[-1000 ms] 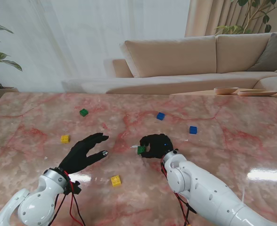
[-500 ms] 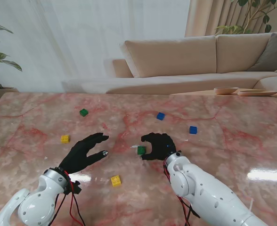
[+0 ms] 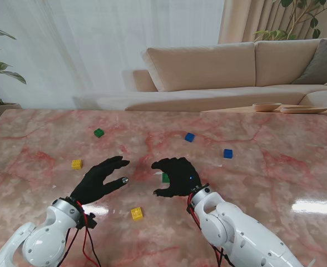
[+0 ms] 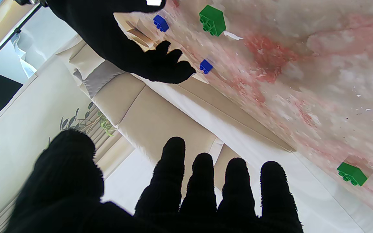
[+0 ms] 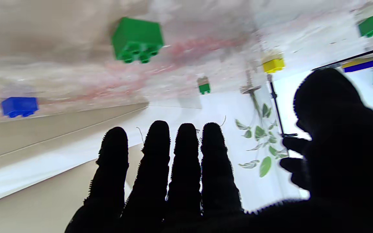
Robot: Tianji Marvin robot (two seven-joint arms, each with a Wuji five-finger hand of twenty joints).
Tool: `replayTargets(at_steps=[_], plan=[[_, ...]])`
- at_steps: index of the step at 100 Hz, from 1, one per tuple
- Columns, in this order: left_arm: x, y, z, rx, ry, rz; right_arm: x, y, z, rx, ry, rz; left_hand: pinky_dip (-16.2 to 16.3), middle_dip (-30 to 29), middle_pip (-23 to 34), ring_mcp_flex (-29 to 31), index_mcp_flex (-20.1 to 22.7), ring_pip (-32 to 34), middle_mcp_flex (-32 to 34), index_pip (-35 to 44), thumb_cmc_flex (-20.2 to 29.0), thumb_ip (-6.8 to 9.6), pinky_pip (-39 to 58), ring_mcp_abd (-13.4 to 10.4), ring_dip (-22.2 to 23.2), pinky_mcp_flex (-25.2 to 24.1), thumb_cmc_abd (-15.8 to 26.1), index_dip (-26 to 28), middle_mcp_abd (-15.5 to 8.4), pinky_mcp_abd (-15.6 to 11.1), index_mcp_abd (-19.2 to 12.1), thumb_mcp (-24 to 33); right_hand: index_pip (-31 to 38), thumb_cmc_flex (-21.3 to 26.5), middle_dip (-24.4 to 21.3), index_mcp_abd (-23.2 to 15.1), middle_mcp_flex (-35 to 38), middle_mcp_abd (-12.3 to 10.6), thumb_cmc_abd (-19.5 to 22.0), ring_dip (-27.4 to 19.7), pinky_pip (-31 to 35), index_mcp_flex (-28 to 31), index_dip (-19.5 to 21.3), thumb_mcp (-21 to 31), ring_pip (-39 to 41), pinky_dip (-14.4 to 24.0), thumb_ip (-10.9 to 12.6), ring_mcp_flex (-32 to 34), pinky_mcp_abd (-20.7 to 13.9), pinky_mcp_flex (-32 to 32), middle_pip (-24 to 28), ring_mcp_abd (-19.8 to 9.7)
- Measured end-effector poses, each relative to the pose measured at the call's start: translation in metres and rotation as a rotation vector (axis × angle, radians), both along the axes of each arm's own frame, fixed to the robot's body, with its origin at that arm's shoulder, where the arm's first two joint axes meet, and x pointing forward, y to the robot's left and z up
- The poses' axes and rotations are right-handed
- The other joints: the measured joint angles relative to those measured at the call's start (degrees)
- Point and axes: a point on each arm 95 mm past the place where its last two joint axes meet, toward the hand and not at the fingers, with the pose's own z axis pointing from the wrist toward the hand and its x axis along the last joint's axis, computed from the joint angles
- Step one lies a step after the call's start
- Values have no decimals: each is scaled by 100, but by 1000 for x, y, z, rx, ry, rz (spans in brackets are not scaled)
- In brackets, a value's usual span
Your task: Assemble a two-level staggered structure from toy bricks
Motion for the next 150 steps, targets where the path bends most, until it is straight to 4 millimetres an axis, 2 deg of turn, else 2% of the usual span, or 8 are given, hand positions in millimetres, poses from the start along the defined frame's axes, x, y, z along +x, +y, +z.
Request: replayTargets(at_steps=[33, 54, 69, 88, 100, 109, 148, 150], plan=[[0, 3, 2, 8, -5, 0, -27, 29, -15, 20, 31, 143, 0, 0, 0, 0, 0, 0, 0, 0, 0, 0, 0, 0, 0, 0, 0, 0, 0, 3, 0, 0, 66, -141, 124, -15, -5, 0, 0, -24, -227, 181, -73, 178, 24, 0, 127, -212, -2, -138, 0, 1], [0, 4, 2, 9, -7, 2, -38, 36, -25, 13, 64, 197, 0, 0, 0, 0, 0, 0, 0, 0, 0, 0, 0, 0, 0, 0, 0, 0, 0, 7, 0, 0, 327, -218, 282, -88, -5, -1, -69, -24, -265, 614, -78, 239, 63, 0, 127, -212, -2, -165, 49, 1], [0, 5, 2, 9, -9, 2, -43, 40, -34, -8, 83, 219, 0, 0, 0, 0, 0, 0, 0, 0, 0, 0, 0, 0, 0, 0, 0, 0, 0, 14, 0, 0, 397, -218, 352, -90, -5, -3, -63, -24, -275, 614, -57, 272, 82, 3, 127, -212, -2, -187, 49, 1], [0, 6, 3, 10, -10, 5, -43, 42, -42, -23, 102, 225, 0, 0, 0, 0, 0, 0, 0, 0, 0, 0, 0, 0, 0, 0, 0, 0, 0, 50, 0, 0, 508, -69, 423, -151, -5, -29, 140, -24, -278, 725, 75, 519, 153, 147, 127, -212, -2, -178, 113, 1], [0, 8, 5, 13, -15, 9, -42, 44, -46, -32, 113, 218, 0, 0, 0, 0, 1, 0, 0, 0, 0, 0, 0, 0, 0, 0, 0, 0, 0, 52, 0, 0, 566, -44, 493, -206, -1, -37, 127, 23, -279, 725, 216, 1456, 209, 218, 127, -212, -3, -138, 114, 1], [0, 9, 7, 16, -19, 12, -40, 45, -49, -44, 115, 214, 0, 0, 0, 0, 1, 0, 25, 0, 0, 0, 0, 0, 0, 0, 0, 0, 0, 52, 0, 0, 586, -47, 497, -213, 83, -40, -1, 24, -279, 725, 224, 1838, 226, 220, 127, -212, -3, -93, 163, 1], [-2, 16, 10, 29, -22, 24, -37, 46, -53, -67, 82, 226, 0, 0, 0, 0, 35, 0, 25, 0, 0, 0, 0, 0, 0, 0, 0, 0, 1, 56, 0, 0, 1245, -49, 556, -534, 345, -126, -86, 25, -122, 1039, 804, 1822, 367, 224, -35, -84, -4, 81, 315, 1], [-2, 16, 10, 30, -22, 24, -37, 47, -54, -67, 78, 225, 0, 0, 0, 0, 62, 0, 25, 0, 0, 0, 0, 0, 0, 0, 0, 1, 1, 57, 0, 0, 1245, -49, 561, -583, 355, -129, -86, 26, -116, 1041, 849, 1819, 414, 224, -129, -30, -4, 99, 362, 1]])
